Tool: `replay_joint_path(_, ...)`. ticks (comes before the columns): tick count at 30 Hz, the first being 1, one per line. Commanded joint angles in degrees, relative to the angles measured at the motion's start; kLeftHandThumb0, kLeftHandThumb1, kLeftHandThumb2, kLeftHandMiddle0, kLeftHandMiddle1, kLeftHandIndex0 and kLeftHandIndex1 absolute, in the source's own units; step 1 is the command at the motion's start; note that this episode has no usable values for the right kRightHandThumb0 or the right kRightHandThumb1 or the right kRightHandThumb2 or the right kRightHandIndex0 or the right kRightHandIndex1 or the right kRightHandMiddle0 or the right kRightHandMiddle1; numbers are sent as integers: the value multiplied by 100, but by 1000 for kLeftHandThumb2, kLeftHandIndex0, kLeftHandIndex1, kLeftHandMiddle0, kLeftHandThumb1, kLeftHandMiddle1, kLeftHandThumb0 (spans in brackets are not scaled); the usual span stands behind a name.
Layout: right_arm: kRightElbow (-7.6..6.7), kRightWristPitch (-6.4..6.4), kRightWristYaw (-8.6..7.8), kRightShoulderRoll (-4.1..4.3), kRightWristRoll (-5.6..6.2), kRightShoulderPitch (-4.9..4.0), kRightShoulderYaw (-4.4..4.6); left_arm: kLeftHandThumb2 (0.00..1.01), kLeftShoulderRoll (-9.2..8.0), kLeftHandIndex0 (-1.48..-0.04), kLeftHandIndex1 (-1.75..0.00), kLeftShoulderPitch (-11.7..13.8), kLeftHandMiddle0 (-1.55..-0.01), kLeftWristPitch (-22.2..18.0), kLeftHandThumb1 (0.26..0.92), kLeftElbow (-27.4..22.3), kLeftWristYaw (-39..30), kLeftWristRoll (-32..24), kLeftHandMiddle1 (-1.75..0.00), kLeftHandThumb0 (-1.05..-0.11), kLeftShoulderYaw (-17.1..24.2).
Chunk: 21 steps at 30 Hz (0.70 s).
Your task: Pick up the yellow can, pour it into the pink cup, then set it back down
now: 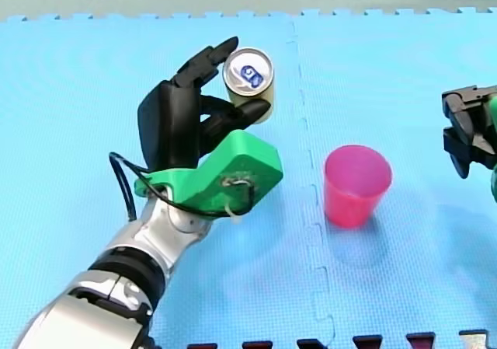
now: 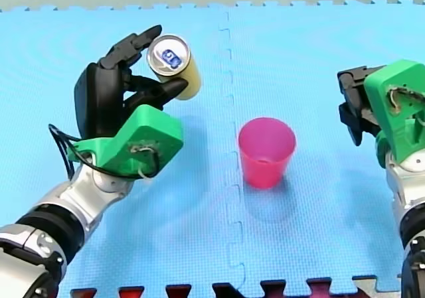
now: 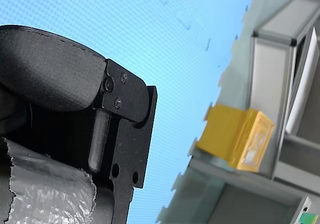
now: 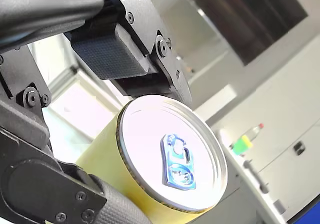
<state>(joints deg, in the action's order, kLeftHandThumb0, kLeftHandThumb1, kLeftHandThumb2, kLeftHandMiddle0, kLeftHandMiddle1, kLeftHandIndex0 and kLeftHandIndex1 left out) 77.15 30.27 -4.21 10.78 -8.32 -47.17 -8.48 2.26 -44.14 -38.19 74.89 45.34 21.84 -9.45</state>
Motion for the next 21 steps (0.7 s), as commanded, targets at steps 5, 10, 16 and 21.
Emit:
replay_joint_path(5, -2, 2, 34, 41, 17, 70, -11, 3, -46, -1183, -1, 223, -1247, -472, 847, -158, -10, -388, -235, -416, 425)
replay_joint_path(10, -5, 23, 31, 45, 25, 89, -15, 1, -107, -1182, 0, 354, -1253, -623, 848, -167, -223, -551, -180, -415, 609)
replay_joint_path(16, -3, 51, 59, 21, 25, 121, -17, 0, -149, -1182, 0, 488, -1268, -681, 846, -184, -319, -532, -140, -408, 668)
replay_joint_path(21, 2, 57, 53, 14, 32, 128, -26, 1, -344, -1178, 0, 677, -1267, -556, 846, -216, -338, -345, -108, -405, 560)
